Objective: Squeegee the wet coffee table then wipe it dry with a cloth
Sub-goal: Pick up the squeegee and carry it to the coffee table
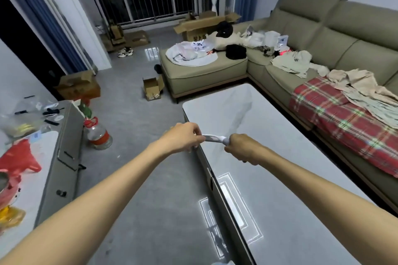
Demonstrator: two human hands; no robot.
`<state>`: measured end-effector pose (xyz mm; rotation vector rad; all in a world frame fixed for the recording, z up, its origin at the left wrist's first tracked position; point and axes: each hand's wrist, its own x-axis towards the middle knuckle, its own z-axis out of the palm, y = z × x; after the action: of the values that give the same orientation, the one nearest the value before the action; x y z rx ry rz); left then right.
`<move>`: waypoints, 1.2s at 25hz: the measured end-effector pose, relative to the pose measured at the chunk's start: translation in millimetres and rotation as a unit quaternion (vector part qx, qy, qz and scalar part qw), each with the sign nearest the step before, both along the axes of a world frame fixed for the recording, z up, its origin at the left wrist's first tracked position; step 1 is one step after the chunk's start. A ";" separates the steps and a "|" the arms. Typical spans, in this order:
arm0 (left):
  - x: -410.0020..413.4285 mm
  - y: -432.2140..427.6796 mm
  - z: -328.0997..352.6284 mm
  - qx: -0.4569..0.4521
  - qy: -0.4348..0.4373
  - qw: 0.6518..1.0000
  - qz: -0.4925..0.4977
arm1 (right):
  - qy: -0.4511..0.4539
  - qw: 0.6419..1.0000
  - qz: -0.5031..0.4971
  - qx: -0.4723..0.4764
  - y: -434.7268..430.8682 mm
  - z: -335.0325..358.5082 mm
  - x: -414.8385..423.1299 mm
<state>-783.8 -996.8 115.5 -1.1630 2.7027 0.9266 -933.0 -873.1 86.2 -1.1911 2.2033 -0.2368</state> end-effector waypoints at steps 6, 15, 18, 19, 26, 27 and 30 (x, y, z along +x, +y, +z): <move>-99.5 -134.8 -1.4 -0.006 -0.016 0.998 -0.054 | 0.015 0.998 -0.046 0.032 -130.7 -1.0 -95.5; -242.4 -370.0 -49.2 0.007 -0.051 0.981 -0.189 | -0.064 0.979 -0.192 0.020 -308.4 -50.4 -205.8; -289.1 -419.3 -59.8 0.019 -0.074 0.972 -0.221 | -0.081 0.968 -0.235 0.029 -340.7 -58.6 -237.8; -306.4 -434.4 -67.0 0.022 -0.072 0.972 -0.221 | -0.078 0.961 -0.262 0.026 -350.6 -65.2 -252.0; -442.0 -520.0 -154.1 0.039 -0.124 0.957 -0.261 | -0.133 0.911 -0.389 0.040 -419.5 -157.6 -359.7; -469.8 -535.5 -173.9 0.050 -0.127 0.955 -0.263 | -0.137 0.901 -0.410 0.040 -432.9 -175.2 -383.9; -523.6 -567.7 -221.3 0.076 -0.145 0.951 -0.264 | -0.170 0.861 -0.479 0.014 -459.4 -202.5 -436.2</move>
<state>-1307.5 -1564.5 -105.7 -0.4556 2.4489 0.7854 -1369.3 -1332.5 -116.3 0.0782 2.2637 -0.7433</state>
